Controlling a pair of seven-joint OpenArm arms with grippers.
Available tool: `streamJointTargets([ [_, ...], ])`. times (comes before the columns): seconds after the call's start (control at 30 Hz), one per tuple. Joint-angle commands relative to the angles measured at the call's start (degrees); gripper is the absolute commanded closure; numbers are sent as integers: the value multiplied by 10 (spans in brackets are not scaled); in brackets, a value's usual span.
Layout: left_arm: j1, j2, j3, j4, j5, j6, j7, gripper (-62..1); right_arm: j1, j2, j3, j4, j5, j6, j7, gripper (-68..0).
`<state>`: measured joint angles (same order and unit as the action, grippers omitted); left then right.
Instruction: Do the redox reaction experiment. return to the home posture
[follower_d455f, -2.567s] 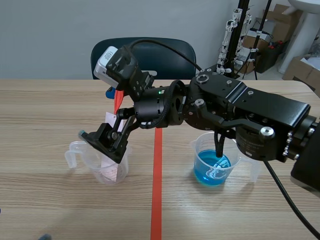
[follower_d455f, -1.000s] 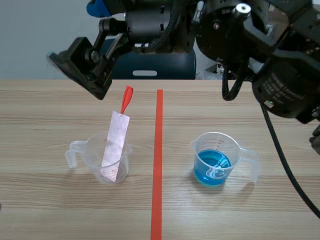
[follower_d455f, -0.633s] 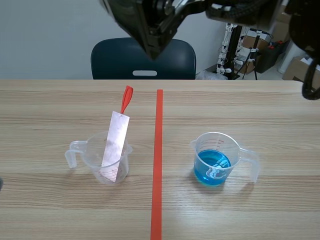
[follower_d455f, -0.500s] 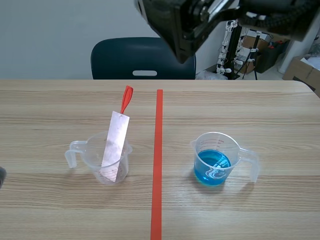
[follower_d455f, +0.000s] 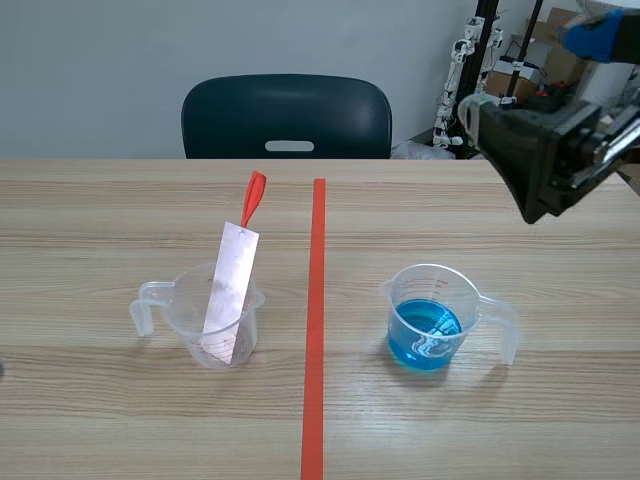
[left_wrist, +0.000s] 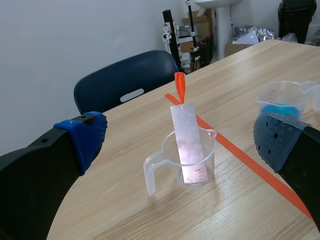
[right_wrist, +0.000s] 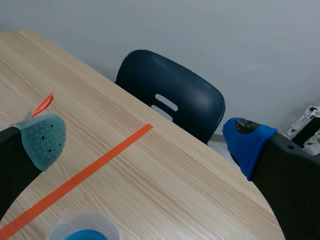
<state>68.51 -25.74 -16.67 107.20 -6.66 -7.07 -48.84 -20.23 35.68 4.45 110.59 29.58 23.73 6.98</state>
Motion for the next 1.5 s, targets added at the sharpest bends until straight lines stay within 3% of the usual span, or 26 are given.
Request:
streamJointTargets([
  [0.0, 12, 4, 1, 13, -4, 3, -13, -619, -22, 2, 10, 3, 3, -2, 31, -679],
  [0.2, 39, 4, 1, 33, -4, 22, -9, -619, -131, 2, 52, 3, -48, -7, 117, -679],
  [0.37, 69, 5, 0, 70, 2, 31, 0, -619, -192, 3, 57, 20, -69, -55, 139, -679],
  [0.53, 69, 5, 0, 91, 2, 31, 24, -619, -260, 31, 57, 67, -73, -92, 140, -679],
  [0.77, 65, 4, 0, 91, 2, 31, 24, -619, -350, 40, 80, 99, -73, -94, 178, -679],
  [0.97, 64, 4, 0, 99, 2, 31, 27, -619, -379, 41, 104, 99, -78, -94, 206, -679],
  [1.13, 64, 5, 0, 99, 2, 31, 35, -619, -380, 65, 104, 109, -82, -94, 192, -679],
  [1.23, 64, 5, 0, 99, 2, 31, 35, -619, -381, 79, 104, 113, -60, -94, 181, -679],
  [1.47, 64, 5, 0, 99, 2, 31, 35, -619, -392, 80, 96, 115, -76, -94, 174, -679],
])
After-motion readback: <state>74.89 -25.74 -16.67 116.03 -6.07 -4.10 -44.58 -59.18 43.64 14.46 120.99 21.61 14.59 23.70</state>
